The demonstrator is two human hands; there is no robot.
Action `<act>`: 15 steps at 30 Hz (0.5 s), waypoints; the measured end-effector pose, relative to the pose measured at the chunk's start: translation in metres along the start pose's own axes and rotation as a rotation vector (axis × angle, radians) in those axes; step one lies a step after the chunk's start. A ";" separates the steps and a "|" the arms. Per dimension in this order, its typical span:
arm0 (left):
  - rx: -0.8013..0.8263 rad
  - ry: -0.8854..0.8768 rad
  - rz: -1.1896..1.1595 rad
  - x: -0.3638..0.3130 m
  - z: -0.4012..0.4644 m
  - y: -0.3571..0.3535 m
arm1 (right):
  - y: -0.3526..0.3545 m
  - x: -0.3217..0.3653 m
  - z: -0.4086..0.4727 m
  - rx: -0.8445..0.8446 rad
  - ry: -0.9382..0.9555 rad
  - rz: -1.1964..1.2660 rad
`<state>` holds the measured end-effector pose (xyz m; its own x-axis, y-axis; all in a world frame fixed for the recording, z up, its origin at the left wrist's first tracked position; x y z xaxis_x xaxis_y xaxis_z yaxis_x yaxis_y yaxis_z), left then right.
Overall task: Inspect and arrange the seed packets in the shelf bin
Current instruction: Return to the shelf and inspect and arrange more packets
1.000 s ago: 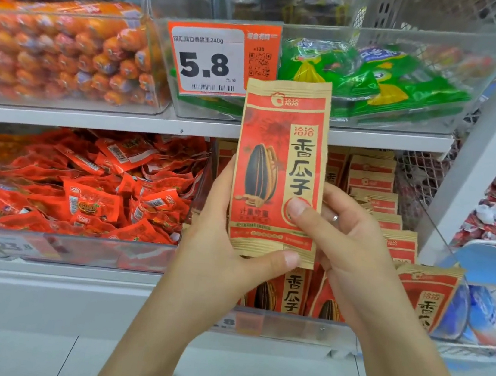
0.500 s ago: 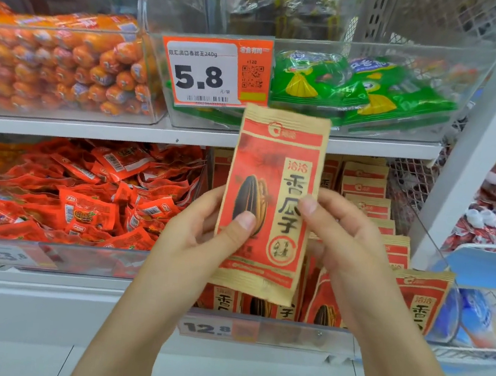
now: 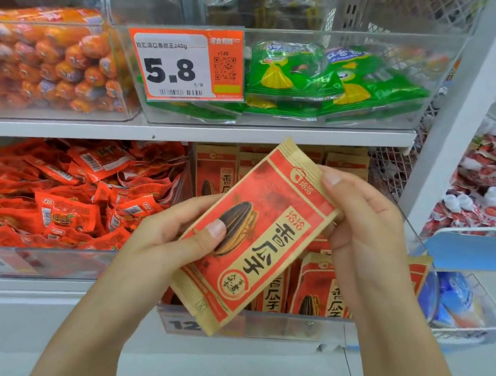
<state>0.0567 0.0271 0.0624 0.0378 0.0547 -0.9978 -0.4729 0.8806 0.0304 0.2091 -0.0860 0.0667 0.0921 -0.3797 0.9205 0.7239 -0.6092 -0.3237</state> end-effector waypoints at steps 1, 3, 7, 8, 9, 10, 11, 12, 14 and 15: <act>-0.003 0.006 -0.011 0.000 0.001 -0.001 | -0.004 0.000 0.001 0.037 -0.001 0.020; -0.019 0.009 -0.042 0.002 0.002 0.000 | -0.016 0.001 0.001 0.146 0.007 0.046; -0.025 0.041 -0.164 0.004 0.003 -0.004 | -0.035 -0.001 -0.003 0.327 0.004 0.032; -0.018 0.055 -0.185 0.005 0.004 -0.008 | -0.038 -0.001 -0.004 0.347 0.001 0.040; -0.025 0.076 -0.212 0.006 0.004 -0.012 | -0.040 -0.002 -0.005 0.367 0.002 0.049; -0.042 0.097 -0.235 0.008 0.005 -0.014 | -0.043 -0.002 -0.005 0.382 0.000 0.059; -0.060 0.119 -0.255 0.010 0.005 -0.016 | -0.044 -0.004 -0.006 0.389 -0.001 0.071; -0.055 0.129 -0.267 0.012 0.006 -0.018 | -0.045 -0.004 -0.006 0.389 0.000 0.087; -0.014 0.113 -0.234 0.011 0.009 -0.024 | -0.045 -0.004 -0.007 0.370 0.012 0.108; -0.012 0.086 -0.197 0.008 0.009 -0.023 | -0.044 -0.003 -0.007 0.353 0.022 0.099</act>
<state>0.0764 0.0113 0.0540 0.0558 -0.1591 -0.9857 -0.4743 0.8645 -0.1664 0.1723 -0.0624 0.0765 0.1619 -0.4417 0.8824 0.9037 -0.2927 -0.3124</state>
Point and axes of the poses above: each hand's wrist, its own z-axis towards the middle knuckle, its own y-axis out of the back of the hand, x = y × z, the point moved 10 cm from there along z, towards the middle knuckle, and after that the axes turned 6 degrees about x, right-handed, at the moved point
